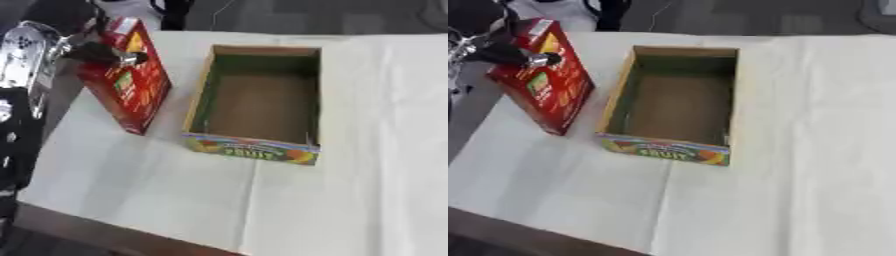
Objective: Pick up objects on the table and place them in the box.
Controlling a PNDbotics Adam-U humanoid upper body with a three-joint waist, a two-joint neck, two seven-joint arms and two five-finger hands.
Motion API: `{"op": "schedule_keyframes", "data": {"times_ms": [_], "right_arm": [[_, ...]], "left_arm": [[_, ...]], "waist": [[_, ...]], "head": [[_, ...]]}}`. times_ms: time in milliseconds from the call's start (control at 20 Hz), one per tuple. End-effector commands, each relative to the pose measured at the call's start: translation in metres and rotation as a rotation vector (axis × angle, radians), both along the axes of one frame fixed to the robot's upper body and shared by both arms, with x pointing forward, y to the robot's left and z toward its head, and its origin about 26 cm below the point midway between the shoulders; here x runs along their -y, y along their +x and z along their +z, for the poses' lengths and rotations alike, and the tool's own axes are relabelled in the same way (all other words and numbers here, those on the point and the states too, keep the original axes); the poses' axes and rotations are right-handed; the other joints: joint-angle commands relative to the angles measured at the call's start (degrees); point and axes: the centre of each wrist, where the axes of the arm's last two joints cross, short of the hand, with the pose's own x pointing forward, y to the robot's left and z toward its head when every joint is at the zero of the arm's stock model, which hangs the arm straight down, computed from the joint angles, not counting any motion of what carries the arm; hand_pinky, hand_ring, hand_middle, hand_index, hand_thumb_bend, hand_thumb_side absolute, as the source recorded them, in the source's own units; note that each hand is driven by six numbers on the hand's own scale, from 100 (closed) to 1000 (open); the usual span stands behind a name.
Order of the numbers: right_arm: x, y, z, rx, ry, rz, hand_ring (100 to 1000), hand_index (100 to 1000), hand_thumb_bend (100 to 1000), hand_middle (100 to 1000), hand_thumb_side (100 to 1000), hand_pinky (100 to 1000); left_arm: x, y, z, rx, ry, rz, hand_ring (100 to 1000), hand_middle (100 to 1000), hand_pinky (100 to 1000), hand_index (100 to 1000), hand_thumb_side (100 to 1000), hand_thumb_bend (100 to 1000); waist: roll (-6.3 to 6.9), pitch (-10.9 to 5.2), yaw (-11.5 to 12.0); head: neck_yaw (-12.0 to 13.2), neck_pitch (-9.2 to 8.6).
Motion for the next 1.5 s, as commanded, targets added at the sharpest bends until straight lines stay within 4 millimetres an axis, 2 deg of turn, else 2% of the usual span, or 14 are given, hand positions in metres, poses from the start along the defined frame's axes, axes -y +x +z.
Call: {"op": "schedule_keyframes", "data": {"times_ms": [50,900,1050,1100,1150,1250,1500], "right_arm": [[0.009,0.002,0.004,0.0,-0.013,-0.005,600,749,100,661,1000,473],[0.008,0.007,0.004,-0.009,0.01,-0.008,606,750,100,665,1000,475],[0.007,0.01,0.004,-0.008,0.017,-0.007,607,750,100,665,1000,476],[0.006,0.011,0.004,-0.008,0.019,-0.007,607,750,100,665,1000,476],[0.006,0.012,0.004,-0.008,0.021,-0.006,608,750,100,666,1000,476],[0.005,0.014,0.004,-0.007,0.026,-0.004,608,750,100,666,1000,476],[0.005,0.019,0.004,0.002,0.036,-0.004,609,750,100,666,1000,476]], "left_arm": [[-0.004,-0.001,0.005,-0.002,0.017,0.008,352,400,100,563,1000,617],[-0.014,-0.004,-0.009,-0.062,-0.005,0.046,351,399,100,558,1000,596],[-0.012,-0.003,-0.019,-0.091,-0.035,0.033,387,436,125,600,1000,563],[-0.012,-0.003,-0.021,-0.097,-0.044,0.027,375,425,106,586,1000,570],[-0.01,-0.001,-0.027,-0.109,-0.061,0.018,408,462,152,624,1000,540],[-0.008,0.001,-0.036,-0.13,-0.092,0.0,418,476,162,638,1000,518],[-0.006,0.004,-0.049,-0.143,-0.134,-0.038,408,481,155,631,1000,471]], "waist": [[-0.19,-0.21,0.0],[-0.73,0.12,0.4],[-0.89,0.29,0.3],[-0.92,0.32,0.2],[-1.0,0.38,0.1],[-1.13,0.51,0.0],[-1.29,0.93,-0.4]], "head": [[-0.2,0.0],[-0.3,0.0],[-0.4,0.0],[-0.4,0.0],[-0.3,0.0],[-0.3,0.0],[-0.5,0.0]]}}
